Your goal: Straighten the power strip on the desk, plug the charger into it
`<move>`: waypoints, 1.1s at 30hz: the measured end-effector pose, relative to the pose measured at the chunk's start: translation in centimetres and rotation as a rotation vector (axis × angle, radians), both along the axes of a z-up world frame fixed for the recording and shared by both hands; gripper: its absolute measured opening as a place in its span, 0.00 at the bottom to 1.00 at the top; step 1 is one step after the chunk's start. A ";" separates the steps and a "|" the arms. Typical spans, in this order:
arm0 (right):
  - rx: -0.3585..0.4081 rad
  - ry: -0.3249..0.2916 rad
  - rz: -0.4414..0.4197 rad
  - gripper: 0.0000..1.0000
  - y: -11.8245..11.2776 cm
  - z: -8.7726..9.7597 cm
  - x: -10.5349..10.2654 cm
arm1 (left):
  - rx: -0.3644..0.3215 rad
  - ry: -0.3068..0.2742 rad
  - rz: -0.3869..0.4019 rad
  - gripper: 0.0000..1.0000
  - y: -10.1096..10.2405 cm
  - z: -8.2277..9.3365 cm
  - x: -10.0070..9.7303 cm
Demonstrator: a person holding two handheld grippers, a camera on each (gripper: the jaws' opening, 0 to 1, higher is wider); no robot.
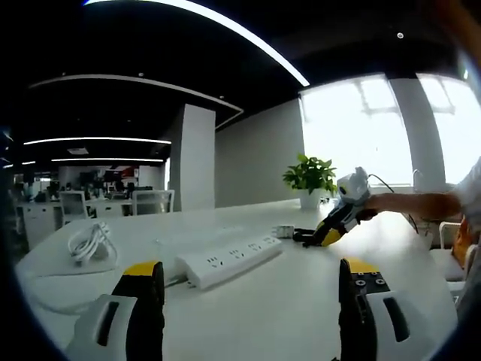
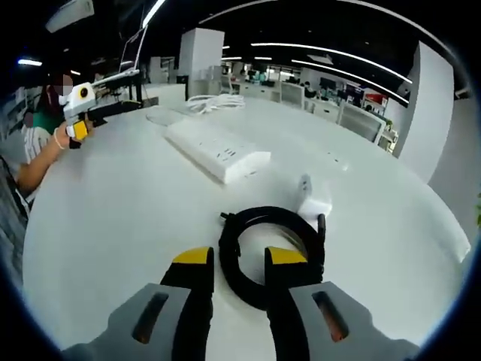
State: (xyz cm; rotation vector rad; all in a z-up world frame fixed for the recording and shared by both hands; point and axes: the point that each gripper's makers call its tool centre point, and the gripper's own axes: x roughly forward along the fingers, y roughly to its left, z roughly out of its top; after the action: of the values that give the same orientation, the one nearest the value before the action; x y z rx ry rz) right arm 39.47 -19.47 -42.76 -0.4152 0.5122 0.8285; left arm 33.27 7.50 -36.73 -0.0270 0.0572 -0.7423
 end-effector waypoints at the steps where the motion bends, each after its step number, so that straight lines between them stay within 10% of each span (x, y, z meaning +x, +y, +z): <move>1: -0.002 0.003 0.002 0.24 0.0 0.0 0.0 | 0.000 0.001 0.001 0.99 0.0 0.0 0.0; 33: -0.047 0.018 0.077 0.09 0.6 -0.2 -0.1 | 0.015 0.028 -0.014 0.97 0.0 -0.9 -0.3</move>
State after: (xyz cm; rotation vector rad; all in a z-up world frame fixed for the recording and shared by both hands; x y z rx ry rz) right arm 39.33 -18.86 -42.98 -0.4735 0.5357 0.8960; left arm 32.97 7.45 -37.58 -0.0231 0.0895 -0.7557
